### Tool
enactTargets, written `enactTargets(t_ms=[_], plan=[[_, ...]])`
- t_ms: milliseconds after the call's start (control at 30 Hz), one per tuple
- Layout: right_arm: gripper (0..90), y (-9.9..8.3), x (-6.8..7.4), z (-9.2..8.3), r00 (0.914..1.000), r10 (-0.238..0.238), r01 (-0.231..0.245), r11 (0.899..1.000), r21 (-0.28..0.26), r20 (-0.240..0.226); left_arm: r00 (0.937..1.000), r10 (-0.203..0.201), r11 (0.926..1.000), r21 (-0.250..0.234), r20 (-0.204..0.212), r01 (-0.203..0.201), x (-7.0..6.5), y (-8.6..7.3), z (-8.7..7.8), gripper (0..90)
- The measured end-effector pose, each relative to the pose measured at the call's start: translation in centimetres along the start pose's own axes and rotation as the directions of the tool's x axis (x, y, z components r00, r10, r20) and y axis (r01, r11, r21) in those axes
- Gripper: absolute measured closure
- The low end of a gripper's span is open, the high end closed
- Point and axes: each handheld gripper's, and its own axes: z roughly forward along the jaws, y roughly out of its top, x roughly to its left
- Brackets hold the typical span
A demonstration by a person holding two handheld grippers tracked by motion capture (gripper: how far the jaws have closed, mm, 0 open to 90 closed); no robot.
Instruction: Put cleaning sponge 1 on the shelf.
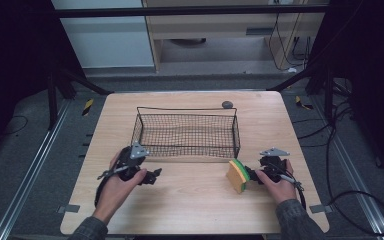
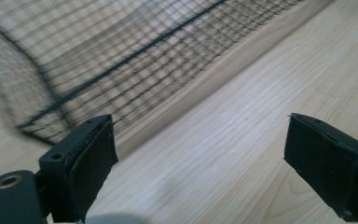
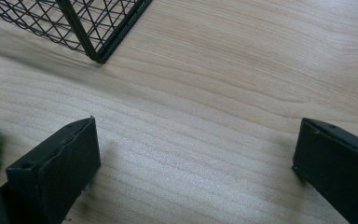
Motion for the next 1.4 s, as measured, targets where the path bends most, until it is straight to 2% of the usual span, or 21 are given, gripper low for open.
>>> enactTargets(t_ms=[133, 200, 300, 400, 467, 533, 600, 733, 800, 967, 1133, 1233, 1300, 1400], plan=[[0.7, 0.0, 0.0, -0.1, 1.0, 0.001, -0.001, 1.0, 0.001, -0.005, 0.9995, -0.023, 0.9996, 0.015, -0.023, 0.023, 2.2, -0.2, -2.2, 5.8], [0.7, 0.0, 0.0, -0.1, 1.0, 0.001, -0.001, 1.0, 0.001, -0.007, 0.9987, -0.031, 0.9987, 0.04, -0.042, 0.032, 3.4, -0.6, -3.0, 5.9], [0.7, 0.0, 0.0, -0.1, 1.0, -0.001, 0.001, 1.0, 0.0, -0.006, 0.9983, -0.024, 0.9981, 0.055, -0.054, 0.026, 4.0, -0.9, -3.4, 6.2], [0.9, -0.1, 0.0, -0.1, 1.0, -0.002, 0.002, 1.0, 0.0, -0.009, 0.999, -0.018, 0.9961, 0.086, -0.041, 0.022, 4.6, -1.2, -3.7, 6.9], [1.1, -0.1, -0.1, -0.1, 0.9999, -0.011, 0.011, 1.0, -0.003, -0.008, 0.9987, -0.007, 0.994, 0.108, -0.05, 0.012, 4.8, -1.3, -4.1, 8.5], [1.1, -0.2, -0.1, -0.2, 0.9999, -0.011, 0.011, 1.0, -0.004, -0.012, 0.9983, -0.017, 0.9927, 0.119, -0.056, 0.023, 5.2, -1.3, -4.3, 10.0], [1.1, -0.2, -0.1, -0.2, 0.9998, -0.012, 0.012, 1.0, -0.001, -0.013, 0.9981, -0.015, 0.9914, 0.129, -0.06, 0.023, 5.4, -1.4, -4.4, 15.4], [1.0, -0.2, -0.2, -0.2, 0.9997, -0.016, 0.016, 1.0, 0.006, -0.017, 0.9991, -0.003, 0.9871, 0.16, -0.043, 0.01, 5.6, -1.6, -4.9, 22.8], [1.0, -0.1, -0.2, -0.2, 0.9996, -0.021, 0.021, 1.0, 0.009, -0.019, 0.9994, -0.002, 0.9815, 0.191, -0.035, 0.008, 5.8, -1.8, -4.9, 28.9], [1.0, -0.1, -0.2, -0.2, 0.9996, -0.02, 0.02, 1.0, 0.009, -0.02, 1.0, 0.003, 0.9666, 0.256, -0.006, -0.002, 6.0, -2.5, -4.6, 37.2], [1.0, -0.2, -0.2, -0.2, 0.9996, -0.019, 0.019, 1.0, 0.001, -0.02, 0.9997, 0.002, 0.9446, 0.328, 0.026, -0.01, 5.9, -3.3, -4.1, 41.5], [1.0, -0.2, -0.2, -0.2, 0.9996, -0.019, 0.019, 1.0, 0.001, -0.02, 0.9994, -0.002, 0.9394, 0.343, 0.034, -0.01, 6.0, -3.7, -3.6, 42.1], [1.0, -0.2, -0.2, -0.2, 0.9996, -0.02, 0.02, 1.0, 0.001, -0.021, 0.9991, 0.0, 0.9333, 0.359, 0.043, -0.016, 6.1, -3.8, -3.3, 43.5], [1.0, -0.2, -0.2, -0.2, 0.9996, -0.021, 0.021, 1.0, 0.001, -0.022, 0.9985, 0.004, 0.9265, 0.375, 0.055, -0.024, 6.1, -3.9, -2.8, 47.9]])
